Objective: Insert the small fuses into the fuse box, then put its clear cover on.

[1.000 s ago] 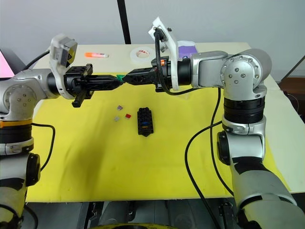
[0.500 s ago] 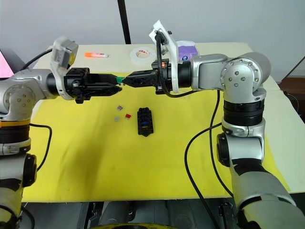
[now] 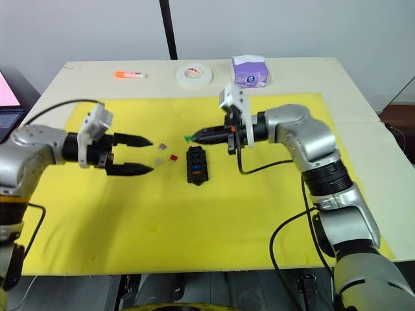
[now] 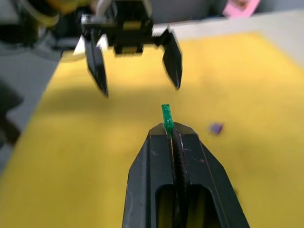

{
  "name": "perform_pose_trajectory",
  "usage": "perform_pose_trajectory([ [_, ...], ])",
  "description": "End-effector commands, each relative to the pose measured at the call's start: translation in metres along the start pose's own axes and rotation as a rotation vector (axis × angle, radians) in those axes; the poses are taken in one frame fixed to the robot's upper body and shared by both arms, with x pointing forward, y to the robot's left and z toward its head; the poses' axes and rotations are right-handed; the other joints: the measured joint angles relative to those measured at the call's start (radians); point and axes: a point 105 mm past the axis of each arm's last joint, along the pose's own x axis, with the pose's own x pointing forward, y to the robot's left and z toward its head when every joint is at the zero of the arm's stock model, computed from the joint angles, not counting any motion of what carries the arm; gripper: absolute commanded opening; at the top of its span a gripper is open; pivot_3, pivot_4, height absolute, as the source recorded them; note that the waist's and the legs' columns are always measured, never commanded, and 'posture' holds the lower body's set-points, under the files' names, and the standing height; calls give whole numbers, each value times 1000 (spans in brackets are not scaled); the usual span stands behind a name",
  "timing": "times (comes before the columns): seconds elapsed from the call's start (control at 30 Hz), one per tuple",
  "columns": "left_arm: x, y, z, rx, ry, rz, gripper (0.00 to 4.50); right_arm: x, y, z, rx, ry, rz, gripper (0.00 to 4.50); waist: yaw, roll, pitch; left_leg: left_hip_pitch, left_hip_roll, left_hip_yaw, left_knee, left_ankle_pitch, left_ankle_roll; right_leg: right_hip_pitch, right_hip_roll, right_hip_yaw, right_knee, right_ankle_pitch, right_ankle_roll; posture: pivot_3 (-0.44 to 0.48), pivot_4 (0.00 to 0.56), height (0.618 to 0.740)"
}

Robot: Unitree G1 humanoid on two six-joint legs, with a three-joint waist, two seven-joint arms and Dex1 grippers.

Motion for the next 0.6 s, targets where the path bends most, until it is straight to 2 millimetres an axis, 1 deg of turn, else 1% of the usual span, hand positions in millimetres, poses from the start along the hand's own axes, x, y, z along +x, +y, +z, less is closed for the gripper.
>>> perform_pose_trajectory([
  [0.03, 1, -9, -1, 75, 31, -12, 4473, 5, 5, -6, -109, 43, 59, 0, 1, 0, 0, 0, 0, 0, 0, 0, 0, 0, 0, 0, 0, 0, 0, 0, 150, 740],
  [0.1, 4, -16, -6, 65, 31, -26, 4473, 8, 6, -17, -120, 69, 72, 0, 3, 0, 0, 0, 0, 0, 0, 0, 0, 0, 0, 0, 0, 0, 0, 0, 150, 740],
  [0.17, 7, -19, -6, 56, 18, -33, 4473, 10, 3, -23, -121, 72, 69, 0, 3, 0, 0, 0, 0, 0, 1, 0, 0, 0, 0, 0, 0, 0, 0, 0, 150, 740],
  [0.4, 9, -22, -5, 35, 12, -35, 4473, 12, -1, -31, -116, 66, 56, 0, 2, 0, 0, 0, 0, 0, 1, 0, 0, 0, 0, 0, 0, 0, 0, 0, 150, 740],
  [0.6, 11, -23, -5, 25, 12, -40, 4473, 12, -10, -37, -113, 61, 17, 0, 1, 0, 0, 0, 0, 0, 1, 0, 0, 0, 0, 0, 0, 0, 0, 0, 150, 740],
])
